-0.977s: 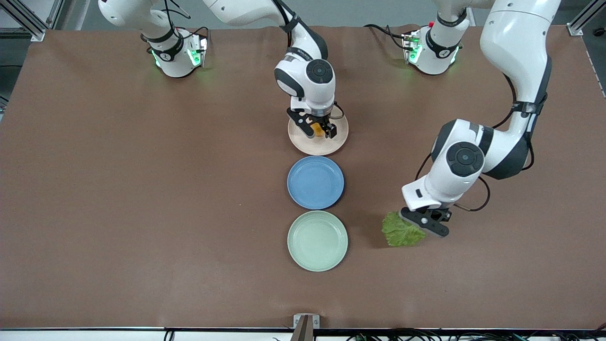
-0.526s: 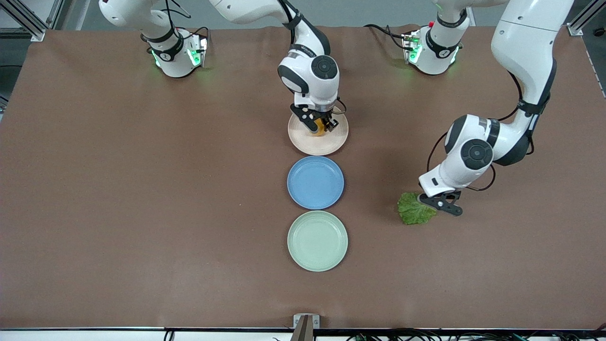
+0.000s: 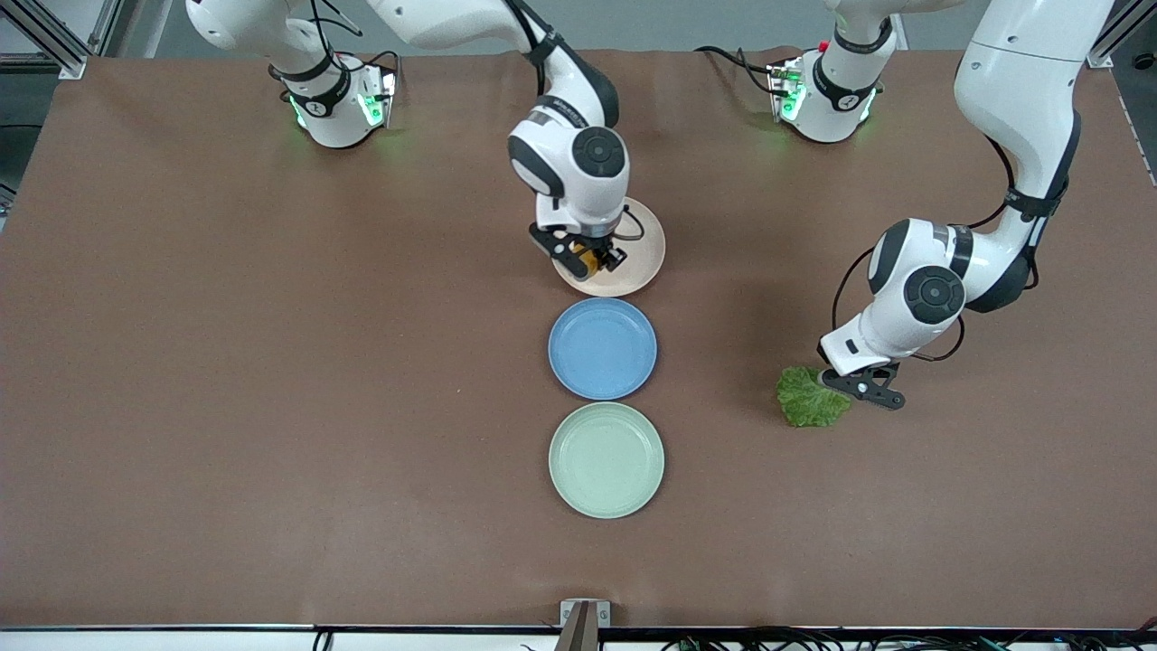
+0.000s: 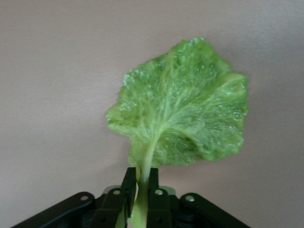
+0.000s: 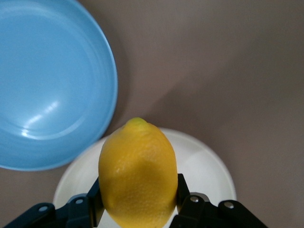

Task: Pick lemon and lettuce from plates
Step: 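Release the lettuce and raise the left gripper while the right gripper carries the lemon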

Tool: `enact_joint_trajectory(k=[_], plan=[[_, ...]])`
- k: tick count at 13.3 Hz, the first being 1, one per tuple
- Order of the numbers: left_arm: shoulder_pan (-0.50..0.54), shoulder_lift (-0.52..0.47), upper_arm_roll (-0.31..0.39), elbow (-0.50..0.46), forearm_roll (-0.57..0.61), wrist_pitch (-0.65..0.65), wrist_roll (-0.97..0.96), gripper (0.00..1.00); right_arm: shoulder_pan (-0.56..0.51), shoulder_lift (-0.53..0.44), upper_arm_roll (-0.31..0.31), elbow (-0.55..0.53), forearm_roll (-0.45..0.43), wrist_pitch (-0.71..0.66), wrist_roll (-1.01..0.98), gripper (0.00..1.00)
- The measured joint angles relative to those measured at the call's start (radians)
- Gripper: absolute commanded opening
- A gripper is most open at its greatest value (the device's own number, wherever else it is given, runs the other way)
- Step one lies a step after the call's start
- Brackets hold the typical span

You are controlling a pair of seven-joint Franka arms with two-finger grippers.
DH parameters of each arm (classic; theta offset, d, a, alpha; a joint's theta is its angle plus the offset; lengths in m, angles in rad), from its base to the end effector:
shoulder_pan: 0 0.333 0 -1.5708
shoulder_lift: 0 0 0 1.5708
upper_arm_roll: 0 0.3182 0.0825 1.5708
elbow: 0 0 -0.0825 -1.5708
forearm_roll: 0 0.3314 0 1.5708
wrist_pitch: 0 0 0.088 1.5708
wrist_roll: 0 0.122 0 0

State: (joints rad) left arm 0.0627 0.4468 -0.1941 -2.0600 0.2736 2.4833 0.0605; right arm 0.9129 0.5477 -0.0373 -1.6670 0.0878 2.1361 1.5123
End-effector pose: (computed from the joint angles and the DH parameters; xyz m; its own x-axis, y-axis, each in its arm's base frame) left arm 0.5565 -0.0689 0.2468 0.9245 -0.3807 -0.0207 -0.3811 -0.9211 -0.0799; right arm 0.3970 0.4879 0.3005 0.7738 -0.6310 -0.0553 -0.6269 -0.7754 0.0758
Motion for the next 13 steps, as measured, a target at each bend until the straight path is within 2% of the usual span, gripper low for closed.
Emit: enact_joint_trajectory(k=[2,4,6,11,13], plan=[[0.020,-0.028,-0.002,0.012,0.000,-0.014,0.001,1.00,-0.093,-0.067,-0.002,-0.001,-0.001,-0.082,-0.212,0.02],[0.020,-0.070,-0.027,0.069,0.000,-0.150,-0.016,1.00,-0.184,-0.104,-0.003,-0.007,-0.001,-0.123,-0.409,0.02],[0.013,-0.126,-0.059,0.144,0.000,-0.306,-0.050,1.00,-0.271,-0.115,-0.005,-0.023,-0.002,-0.125,-0.569,0.02],[0.021,-0.294,-0.065,0.198,-0.009,-0.466,-0.088,1.00,-0.542,-0.125,-0.008,-0.070,-0.004,-0.116,-1.041,0.02],[0.036,-0.342,-0.061,0.224,-0.062,-0.516,-0.087,1.00,-0.635,-0.125,-0.008,-0.104,-0.004,-0.077,-1.205,0.02]])
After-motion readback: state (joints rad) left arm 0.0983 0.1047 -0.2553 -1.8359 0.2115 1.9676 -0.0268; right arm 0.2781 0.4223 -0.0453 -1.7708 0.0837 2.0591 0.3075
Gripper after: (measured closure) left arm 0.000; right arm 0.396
